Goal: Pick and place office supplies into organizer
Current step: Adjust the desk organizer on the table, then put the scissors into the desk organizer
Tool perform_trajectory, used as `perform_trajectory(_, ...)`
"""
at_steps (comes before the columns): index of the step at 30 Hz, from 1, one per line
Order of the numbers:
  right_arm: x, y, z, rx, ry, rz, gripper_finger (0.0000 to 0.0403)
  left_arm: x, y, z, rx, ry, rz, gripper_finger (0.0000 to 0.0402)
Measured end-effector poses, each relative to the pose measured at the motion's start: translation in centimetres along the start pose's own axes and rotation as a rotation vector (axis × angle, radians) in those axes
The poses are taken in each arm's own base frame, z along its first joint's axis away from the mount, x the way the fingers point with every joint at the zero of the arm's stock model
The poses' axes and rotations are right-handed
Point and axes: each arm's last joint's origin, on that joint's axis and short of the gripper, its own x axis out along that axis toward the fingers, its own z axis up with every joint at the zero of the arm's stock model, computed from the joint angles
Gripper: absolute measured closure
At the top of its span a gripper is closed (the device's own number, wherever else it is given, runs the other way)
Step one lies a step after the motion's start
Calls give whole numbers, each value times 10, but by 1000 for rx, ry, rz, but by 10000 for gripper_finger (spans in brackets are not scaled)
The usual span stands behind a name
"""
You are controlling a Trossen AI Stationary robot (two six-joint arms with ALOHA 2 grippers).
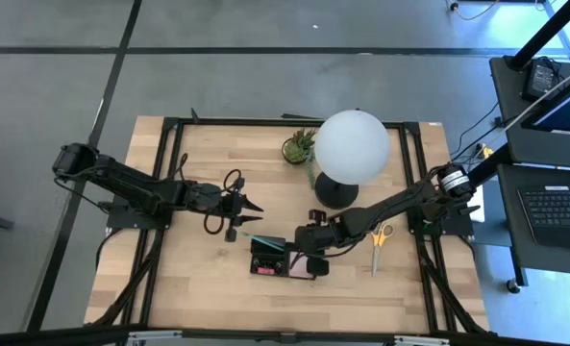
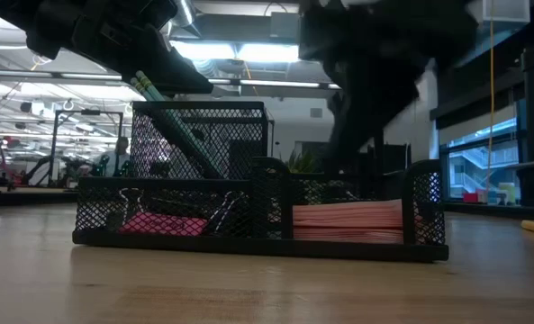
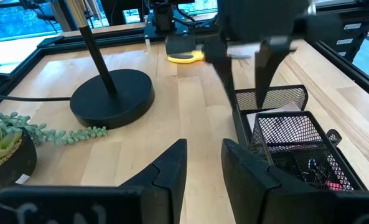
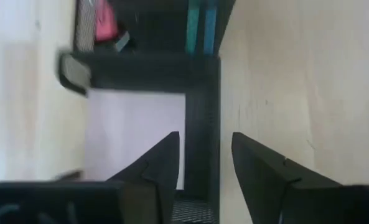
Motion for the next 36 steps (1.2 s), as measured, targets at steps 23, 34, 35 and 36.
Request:
perform_trajectory(23, -78, 18, -49, 792, 387, -640, 253, 0, 0, -3, 3, 29, -2, 311)
perform_trajectory(34, -113, 17, -79, 870, 295, -723, 253, 0, 0, -3, 4, 34, -2, 312)
perform_trajectory(35, -116, 14, -85, 892, 287, -732, 253, 0, 0, -3, 4, 34, -2, 313)
perform_trajectory(36, -120, 10, -92, 916, 282, -733, 253, 0, 0, -3, 4, 33, -2, 313)
